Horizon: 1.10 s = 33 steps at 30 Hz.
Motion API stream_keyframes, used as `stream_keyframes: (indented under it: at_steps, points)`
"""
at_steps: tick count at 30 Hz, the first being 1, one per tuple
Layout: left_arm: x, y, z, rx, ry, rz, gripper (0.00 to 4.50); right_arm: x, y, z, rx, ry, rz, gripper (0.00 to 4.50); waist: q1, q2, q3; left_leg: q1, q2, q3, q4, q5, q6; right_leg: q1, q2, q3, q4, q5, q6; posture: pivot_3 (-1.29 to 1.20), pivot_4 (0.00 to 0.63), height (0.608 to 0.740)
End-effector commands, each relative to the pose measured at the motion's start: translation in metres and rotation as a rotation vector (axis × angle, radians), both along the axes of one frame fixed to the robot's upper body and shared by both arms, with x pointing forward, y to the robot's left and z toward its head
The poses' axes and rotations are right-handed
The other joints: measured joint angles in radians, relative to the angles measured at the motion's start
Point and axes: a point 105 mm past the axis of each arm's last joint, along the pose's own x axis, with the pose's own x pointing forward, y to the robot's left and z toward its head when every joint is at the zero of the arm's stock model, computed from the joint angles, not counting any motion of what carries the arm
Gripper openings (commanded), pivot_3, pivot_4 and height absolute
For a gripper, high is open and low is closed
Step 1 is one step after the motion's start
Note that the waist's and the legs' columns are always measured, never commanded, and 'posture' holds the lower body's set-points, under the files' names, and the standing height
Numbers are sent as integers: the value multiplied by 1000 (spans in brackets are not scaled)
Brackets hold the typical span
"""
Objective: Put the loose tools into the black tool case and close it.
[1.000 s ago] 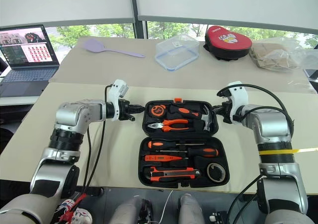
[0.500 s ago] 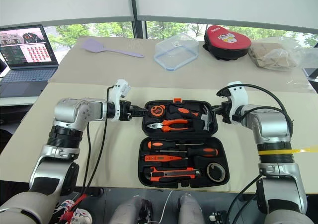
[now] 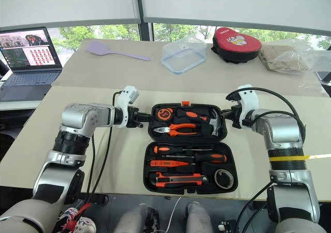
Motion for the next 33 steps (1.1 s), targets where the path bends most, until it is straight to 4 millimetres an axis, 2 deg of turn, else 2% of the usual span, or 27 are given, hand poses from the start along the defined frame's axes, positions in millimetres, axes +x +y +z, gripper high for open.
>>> stream_keyframes:
  at_steps: [1,8,11,14,19,22,27,31,33]
  points:
    - [14,-7,26,-53,-152,23,15,9,20,39,23,-163,60,0,-3,0,0,0,0,0,0,0,0,0,0,0,0,0,0,0,150,731]
    - [37,-14,71,-141,-385,72,15,38,23,92,72,-370,-18,0,-11,0,0,-6,0,2,-1,5,-3,-11,1,2,3,2,-3,0,150,731]
    - [42,-17,84,-159,-467,67,15,46,24,112,69,-465,-34,0,-12,0,0,-9,0,2,-2,5,-3,-14,2,1,3,2,-3,0,150,731]
    - [45,-19,91,-167,-531,55,15,51,25,124,70,-528,-31,0,-11,0,0,-10,0,2,-4,5,-3,-14,2,0,4,2,-3,0,150,731]
    - [37,-21,83,-126,-615,-16,15,43,34,122,70,-572,36,0,-10,0,1,-15,-1,2,-5,5,-3,-17,2,-3,2,2,-3,0,150,731]
    - [13,-22,70,-150,-644,-93,15,22,36,106,62,-592,85,0,-11,0,0,-18,0,1,-7,5,-3,-20,3,-3,2,2,-2,0,150,731]
    - [-16,-15,67,-185,-728,-107,15,-11,39,94,53,-703,125,0,-7,0,0,-18,-1,1,-8,5,-3,-20,2,-4,2,0,0,0,150,731]
    - [-26,-9,65,-160,-767,-96,15,-27,40,88,27,-768,140,0,-8,0,0,-17,-1,1,-7,5,-3,-18,2,-3,2,0,-1,0,150,731]
    - [-31,-5,64,-134,-796,-92,15,-39,42,85,-50,-831,174,0,-7,0,0,-13,0,0,-5,5,-3,-14,2,-3,0,1,-1,0,150,731]
